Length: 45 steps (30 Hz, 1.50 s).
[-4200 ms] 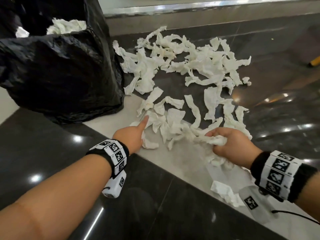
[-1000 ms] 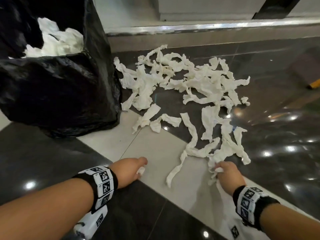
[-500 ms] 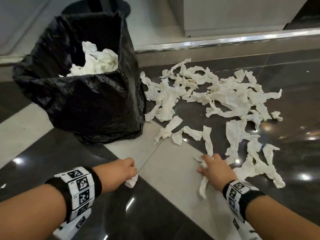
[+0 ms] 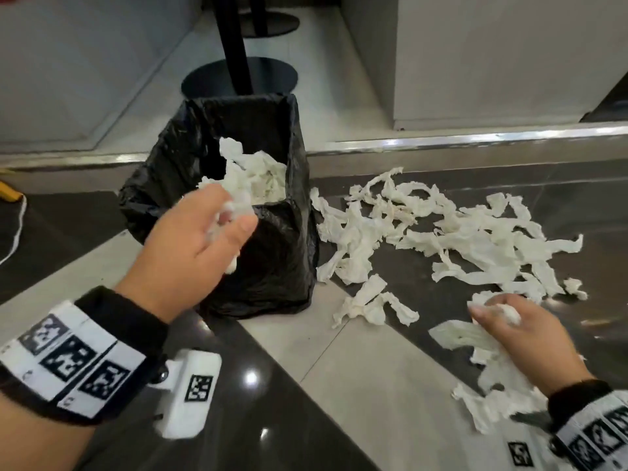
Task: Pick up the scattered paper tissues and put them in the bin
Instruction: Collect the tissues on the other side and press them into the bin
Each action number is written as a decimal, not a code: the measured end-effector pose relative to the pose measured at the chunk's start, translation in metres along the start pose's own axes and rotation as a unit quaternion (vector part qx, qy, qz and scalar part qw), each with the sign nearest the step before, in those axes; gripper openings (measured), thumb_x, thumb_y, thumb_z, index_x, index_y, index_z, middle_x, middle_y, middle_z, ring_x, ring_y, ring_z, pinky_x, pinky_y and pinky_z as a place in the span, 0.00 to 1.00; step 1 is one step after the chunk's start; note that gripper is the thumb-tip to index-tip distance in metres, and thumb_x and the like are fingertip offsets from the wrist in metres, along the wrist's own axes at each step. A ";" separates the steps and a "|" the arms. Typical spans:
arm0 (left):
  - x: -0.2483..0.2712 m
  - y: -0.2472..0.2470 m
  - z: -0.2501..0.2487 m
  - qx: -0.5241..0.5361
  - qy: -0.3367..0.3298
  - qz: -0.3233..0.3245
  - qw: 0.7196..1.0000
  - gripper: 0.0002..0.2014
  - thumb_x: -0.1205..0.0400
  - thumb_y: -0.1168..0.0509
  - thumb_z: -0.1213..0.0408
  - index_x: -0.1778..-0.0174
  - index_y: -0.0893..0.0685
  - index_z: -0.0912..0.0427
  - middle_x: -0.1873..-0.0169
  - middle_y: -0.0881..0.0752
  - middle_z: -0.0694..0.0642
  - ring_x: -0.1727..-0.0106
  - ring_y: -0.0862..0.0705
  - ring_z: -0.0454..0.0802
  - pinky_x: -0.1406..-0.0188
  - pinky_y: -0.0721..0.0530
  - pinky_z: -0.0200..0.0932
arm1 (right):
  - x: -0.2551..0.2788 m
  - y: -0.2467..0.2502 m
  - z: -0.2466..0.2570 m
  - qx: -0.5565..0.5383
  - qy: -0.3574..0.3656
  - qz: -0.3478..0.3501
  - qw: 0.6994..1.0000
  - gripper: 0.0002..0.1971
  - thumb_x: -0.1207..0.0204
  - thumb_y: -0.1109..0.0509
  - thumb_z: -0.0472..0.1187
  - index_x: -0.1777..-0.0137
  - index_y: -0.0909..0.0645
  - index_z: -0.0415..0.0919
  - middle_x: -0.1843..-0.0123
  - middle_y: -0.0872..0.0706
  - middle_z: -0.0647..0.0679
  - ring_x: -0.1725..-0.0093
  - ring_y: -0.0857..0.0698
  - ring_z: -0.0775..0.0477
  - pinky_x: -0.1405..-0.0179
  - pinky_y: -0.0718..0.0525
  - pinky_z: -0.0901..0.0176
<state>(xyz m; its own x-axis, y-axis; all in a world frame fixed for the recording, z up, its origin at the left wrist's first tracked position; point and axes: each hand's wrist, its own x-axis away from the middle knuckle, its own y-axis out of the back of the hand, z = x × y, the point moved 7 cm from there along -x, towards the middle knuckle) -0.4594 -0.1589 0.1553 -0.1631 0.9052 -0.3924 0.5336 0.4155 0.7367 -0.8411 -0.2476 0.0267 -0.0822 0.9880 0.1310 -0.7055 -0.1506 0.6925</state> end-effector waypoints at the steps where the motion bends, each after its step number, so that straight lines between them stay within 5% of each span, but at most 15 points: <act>1: -0.020 0.012 0.004 -0.017 0.012 -0.027 0.999 0.20 0.22 0.48 0.41 0.53 0.26 0.55 0.60 0.26 0.49 0.61 0.30 0.42 0.60 0.32 0.30 | 0.001 0.012 0.027 -0.021 0.019 -0.011 1.000 0.13 0.30 0.30 0.55 0.60 0.20 0.46 0.59 0.16 0.49 0.60 0.19 0.48 0.64 0.26 0.57; 4: -0.071 0.015 0.031 -0.072 0.084 0.079 0.991 0.23 0.21 0.48 0.37 0.37 0.27 0.45 0.45 0.22 0.56 0.52 0.22 0.51 0.50 0.29 0.44 | 0.002 0.036 0.125 -0.147 0.095 -0.015 0.984 0.07 0.25 0.33 0.51 0.61 0.23 0.52 0.61 0.18 0.49 0.70 0.19 0.58 0.72 0.24 0.61; 7: -0.083 0.009 0.050 -0.105 0.121 0.174 0.971 0.28 0.20 0.41 0.44 0.24 0.42 0.32 0.26 0.26 0.55 0.35 0.21 0.54 0.38 0.27 0.46 | 0.003 0.045 0.238 -0.290 0.223 -0.003 0.930 0.06 0.21 0.36 0.43 0.57 0.25 0.56 0.55 0.18 0.48 0.60 0.15 0.51 0.62 0.16 0.52; 9: -0.077 0.011 0.059 -0.055 0.149 0.151 0.976 0.33 0.19 0.41 0.46 0.21 0.51 0.33 0.21 0.33 0.51 0.26 0.28 0.53 0.31 0.31 0.46 | 0.001 0.036 0.307 -0.290 0.311 -0.052 0.903 0.05 0.24 0.38 0.43 0.52 0.28 0.55 0.45 0.21 0.42 0.48 0.16 0.42 0.50 0.15 0.45; 11: -0.065 0.014 0.077 0.026 0.203 0.088 0.975 0.34 0.18 0.43 0.47 0.20 0.54 0.38 0.20 0.35 0.53 0.23 0.32 0.52 0.27 0.34 0.49 | -0.010 0.000 0.362 -0.217 0.369 -0.084 0.900 0.12 0.25 0.37 0.40 0.42 0.28 0.50 0.39 0.29 0.44 0.41 0.24 0.46 0.36 0.23 0.48; 14: -0.045 0.027 0.093 0.083 0.259 -0.020 0.962 0.32 0.18 0.41 0.52 0.20 0.48 0.45 0.23 0.32 0.57 0.30 0.25 0.55 0.31 0.29 0.53 | -0.045 -0.087 0.382 0.025 0.271 0.076 0.959 0.33 0.26 0.31 0.44 0.22 0.40 0.48 0.21 0.47 0.42 0.32 0.27 0.41 0.27 0.27 0.46; 16: -0.038 0.040 0.082 0.076 0.204 -0.079 0.973 0.27 0.19 0.38 0.60 0.25 0.39 0.46 0.33 0.24 0.56 0.42 0.20 0.52 0.40 0.23 0.49 | -0.058 -0.097 0.364 0.146 0.237 0.138 0.950 0.37 0.26 0.31 0.44 0.19 0.44 0.50 0.17 0.53 0.43 0.28 0.26 0.36 0.29 0.26 0.50; 18: -0.035 0.043 0.055 0.068 0.112 -0.084 0.988 0.20 0.21 0.37 0.64 0.36 0.30 0.42 0.46 0.21 0.52 0.54 0.20 0.49 0.52 0.20 0.46 | -0.062 -0.061 0.345 0.168 0.255 0.122 0.944 0.31 0.24 0.32 0.43 0.21 0.37 0.50 0.19 0.41 0.44 0.29 0.25 0.41 0.33 0.27 0.55; 23: -0.021 -0.023 -0.003 -0.005 -0.028 0.129 0.991 0.12 0.21 0.37 0.63 0.46 0.25 0.42 0.67 0.21 0.40 0.63 0.21 0.44 0.69 0.26 0.33 | -0.079 0.036 0.199 0.298 0.161 0.117 0.934 0.18 0.25 0.30 0.48 0.35 0.21 0.55 0.35 0.20 0.50 0.46 0.19 0.50 0.44 0.21 0.56; 29: 0.015 -0.102 0.004 -0.158 -0.067 0.365 0.915 0.09 0.20 0.41 0.54 0.46 0.22 0.39 0.57 0.18 0.37 0.59 0.20 0.36 0.56 0.21 0.35 | -0.069 0.080 -0.047 0.422 -0.065 0.208 0.880 0.31 0.30 0.27 0.54 0.26 0.32 0.59 0.29 0.29 0.45 0.32 0.23 0.42 0.34 0.21 0.48; 34: 0.019 -0.106 0.029 -0.236 -0.045 0.399 0.885 0.07 0.27 0.52 0.43 0.57 0.35 0.23 0.64 0.18 0.32 0.62 0.19 0.32 0.60 0.16 0.35 | -0.024 0.021 -0.170 0.319 -0.191 0.277 0.886 0.63 0.51 0.24 0.72 0.19 0.59 0.63 0.17 0.58 0.37 0.21 0.35 0.37 0.25 0.31 0.46; 37: 0.019 -0.102 0.031 -0.272 -0.021 0.415 0.868 0.08 0.28 0.55 0.42 0.60 0.36 0.19 0.65 0.21 0.32 0.62 0.20 0.32 0.58 0.18 0.34 | -0.017 -0.021 -0.191 0.328 -0.133 0.251 0.901 0.42 0.35 0.29 0.65 0.23 0.44 0.60 0.20 0.48 0.41 0.23 0.33 0.38 0.26 0.31 0.45; 40: 0.019 -0.101 0.012 -0.297 -0.009 0.448 0.843 0.08 0.22 0.49 0.49 0.52 0.26 0.37 0.58 0.18 0.38 0.57 0.19 0.37 0.54 0.20 0.36 | -0.020 -0.034 -0.185 0.321 -0.055 0.267 0.907 0.14 0.24 0.37 0.40 0.39 0.25 0.52 0.31 0.31 0.44 0.38 0.22 0.40 0.36 0.24 0.53; 43: 0.022 -0.108 -0.006 -0.304 0.016 0.491 0.816 0.07 0.19 0.45 0.53 0.52 0.22 0.44 0.55 0.18 0.42 0.55 0.19 0.40 0.51 0.20 0.39 | -0.029 -0.029 -0.175 0.292 -0.031 0.319 0.901 0.10 0.24 0.40 0.33 0.50 0.22 0.48 0.44 0.19 0.44 0.50 0.20 0.45 0.45 0.25 0.58; 45: 0.028 -0.125 -0.013 -0.292 0.005 0.504 0.813 0.07 0.19 0.45 0.54 0.52 0.23 0.46 0.55 0.18 0.44 0.55 0.19 0.43 0.51 0.20 0.42 | -0.046 -0.019 -0.159 0.247 -0.026 0.292 0.924 0.12 0.22 0.41 0.32 0.45 0.22 0.46 0.51 0.17 0.45 0.56 0.21 0.48 0.53 0.24 0.61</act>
<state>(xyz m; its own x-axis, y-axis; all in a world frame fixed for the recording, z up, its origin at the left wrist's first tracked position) -0.5417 -0.1844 0.0597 0.1038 0.8112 0.5755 -0.0836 -0.5695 0.8177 -0.9356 -0.2843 -0.1049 -0.3046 0.7321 0.6093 -0.1430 -0.6676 0.7307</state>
